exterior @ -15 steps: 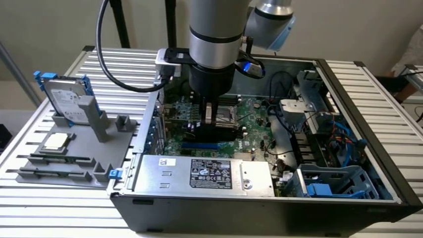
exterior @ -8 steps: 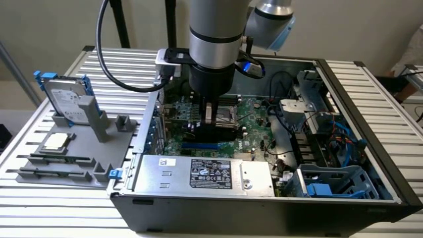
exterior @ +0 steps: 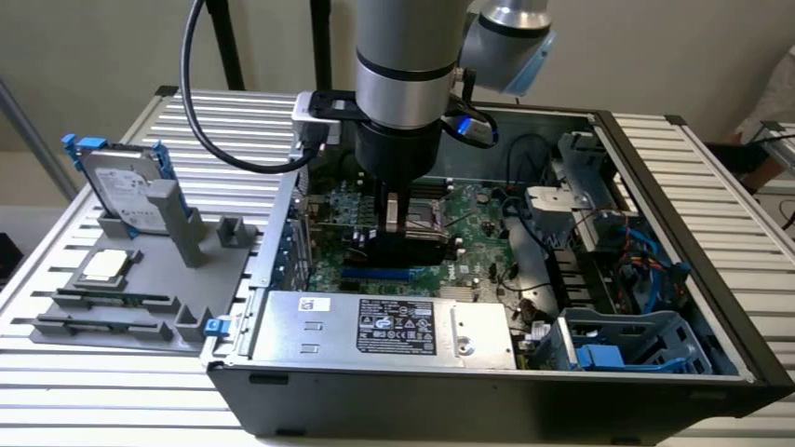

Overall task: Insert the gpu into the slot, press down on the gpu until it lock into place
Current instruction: 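Insert the gpu into the slot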

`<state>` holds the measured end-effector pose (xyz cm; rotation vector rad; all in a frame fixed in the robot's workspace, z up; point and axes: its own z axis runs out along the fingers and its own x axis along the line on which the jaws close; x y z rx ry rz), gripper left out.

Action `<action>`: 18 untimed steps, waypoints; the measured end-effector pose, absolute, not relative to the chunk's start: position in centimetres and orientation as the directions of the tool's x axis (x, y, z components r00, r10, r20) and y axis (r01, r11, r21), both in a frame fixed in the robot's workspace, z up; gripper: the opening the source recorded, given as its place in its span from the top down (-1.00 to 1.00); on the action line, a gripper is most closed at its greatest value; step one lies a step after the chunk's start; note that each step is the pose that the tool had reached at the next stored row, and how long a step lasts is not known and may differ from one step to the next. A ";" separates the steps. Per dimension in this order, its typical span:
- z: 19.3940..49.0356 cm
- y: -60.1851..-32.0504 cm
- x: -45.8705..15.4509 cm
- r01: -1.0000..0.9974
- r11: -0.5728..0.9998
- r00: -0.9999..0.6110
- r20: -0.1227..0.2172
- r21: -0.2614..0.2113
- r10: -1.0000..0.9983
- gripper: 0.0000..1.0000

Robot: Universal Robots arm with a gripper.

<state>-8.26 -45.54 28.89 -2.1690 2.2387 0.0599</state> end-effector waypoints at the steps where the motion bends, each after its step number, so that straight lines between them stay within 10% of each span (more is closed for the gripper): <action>1: 28.9 -45.5 -8.3 -0.999 0.031 -0.032 -0.044 0.011 -0.999 0.47; 18: 28.9 -45.5 -8.3 -0.999 0.031 -0.032 -0.044 0.011 -0.999 0.47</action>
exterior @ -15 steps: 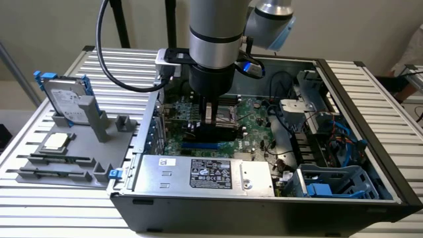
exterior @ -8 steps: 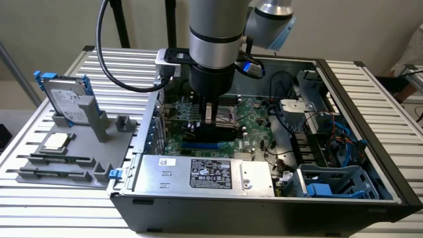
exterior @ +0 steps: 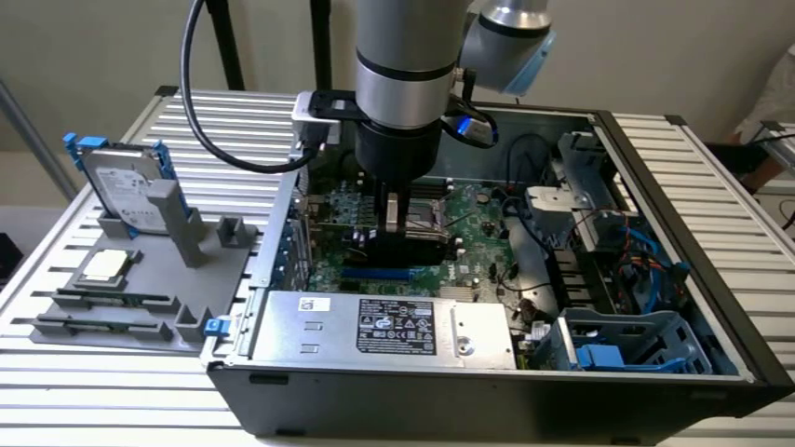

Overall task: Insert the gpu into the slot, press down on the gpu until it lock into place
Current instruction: 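Insert the gpu into the slot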

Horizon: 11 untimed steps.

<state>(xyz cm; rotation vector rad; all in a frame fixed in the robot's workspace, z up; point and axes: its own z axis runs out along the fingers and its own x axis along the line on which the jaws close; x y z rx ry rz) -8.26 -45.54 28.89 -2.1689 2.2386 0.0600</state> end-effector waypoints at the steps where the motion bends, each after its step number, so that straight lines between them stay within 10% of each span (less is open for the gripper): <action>1: 28.9 -45.5 -8.3 -0.999 0.031 -0.032 -0.044 0.011 -0.999 0.47; 11: 28.9 -45.5 -8.3 -0.999 0.031 -0.032 -0.044 0.011 -0.999 0.47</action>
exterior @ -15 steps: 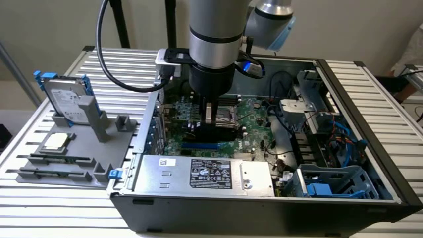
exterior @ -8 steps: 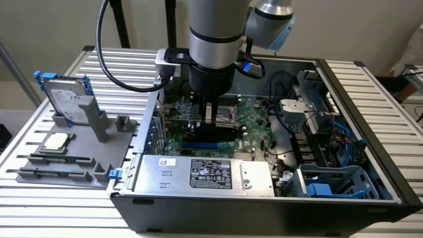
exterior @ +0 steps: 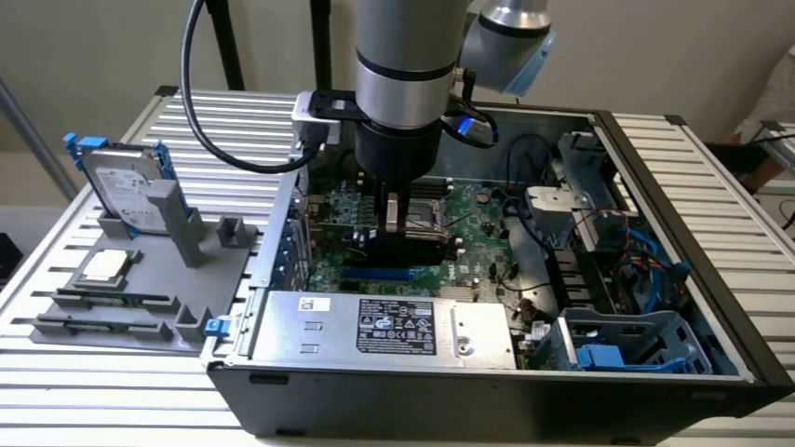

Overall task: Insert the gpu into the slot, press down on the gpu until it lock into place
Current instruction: 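Insert the gpu into the slot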

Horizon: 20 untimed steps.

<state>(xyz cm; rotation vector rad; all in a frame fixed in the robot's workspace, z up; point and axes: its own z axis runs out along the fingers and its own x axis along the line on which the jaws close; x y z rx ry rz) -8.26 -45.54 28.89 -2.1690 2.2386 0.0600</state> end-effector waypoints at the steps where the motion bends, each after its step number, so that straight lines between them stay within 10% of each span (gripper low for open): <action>1: 28.9 -45.5 -8.3 -0.999 0.031 -0.032 -0.044 0.011 -0.999 0.47; 20: 28.9 -45.5 -8.3 -0.999 0.031 -0.032 -0.044 0.011 -0.999 0.47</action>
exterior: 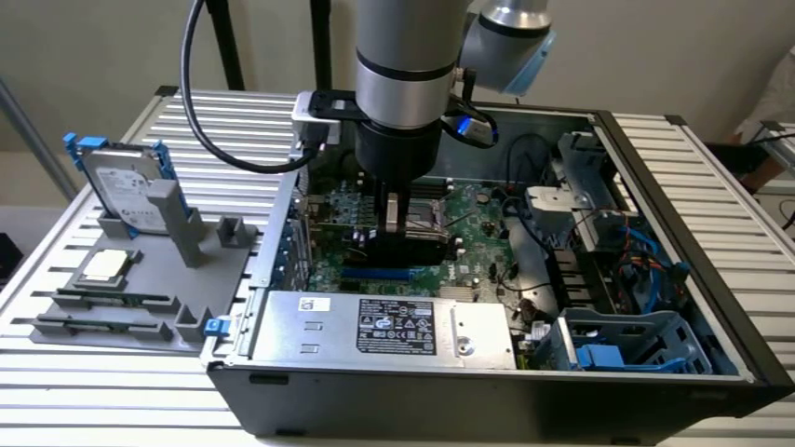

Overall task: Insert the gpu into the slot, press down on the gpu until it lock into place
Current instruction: 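Insert the gpu into the slot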

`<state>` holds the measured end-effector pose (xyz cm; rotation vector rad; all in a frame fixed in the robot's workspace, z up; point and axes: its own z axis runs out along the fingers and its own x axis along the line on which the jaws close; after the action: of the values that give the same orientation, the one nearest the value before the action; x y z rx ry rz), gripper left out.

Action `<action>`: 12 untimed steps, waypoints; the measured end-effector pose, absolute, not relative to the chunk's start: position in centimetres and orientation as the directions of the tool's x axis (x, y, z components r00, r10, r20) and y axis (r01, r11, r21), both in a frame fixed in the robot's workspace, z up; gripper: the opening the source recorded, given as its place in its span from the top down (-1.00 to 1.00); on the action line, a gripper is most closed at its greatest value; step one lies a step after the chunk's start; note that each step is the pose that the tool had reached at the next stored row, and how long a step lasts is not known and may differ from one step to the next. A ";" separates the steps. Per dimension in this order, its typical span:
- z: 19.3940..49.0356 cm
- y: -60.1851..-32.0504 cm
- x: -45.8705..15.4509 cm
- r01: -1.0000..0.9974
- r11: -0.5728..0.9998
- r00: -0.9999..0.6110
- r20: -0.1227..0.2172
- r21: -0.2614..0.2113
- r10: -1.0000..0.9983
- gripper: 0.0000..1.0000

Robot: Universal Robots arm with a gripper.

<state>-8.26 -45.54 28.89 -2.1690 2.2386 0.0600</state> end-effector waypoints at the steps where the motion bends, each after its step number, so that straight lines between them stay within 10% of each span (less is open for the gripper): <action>1: 28.9 -45.5 -8.3 -0.999 0.031 -0.032 -0.044 0.011 -0.999 0.47; 12: 28.8 -45.5 -8.3 -0.999 0.032 -0.032 -0.044 0.010 -0.999 0.47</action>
<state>-8.33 -45.50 28.79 -2.1685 2.2385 0.0596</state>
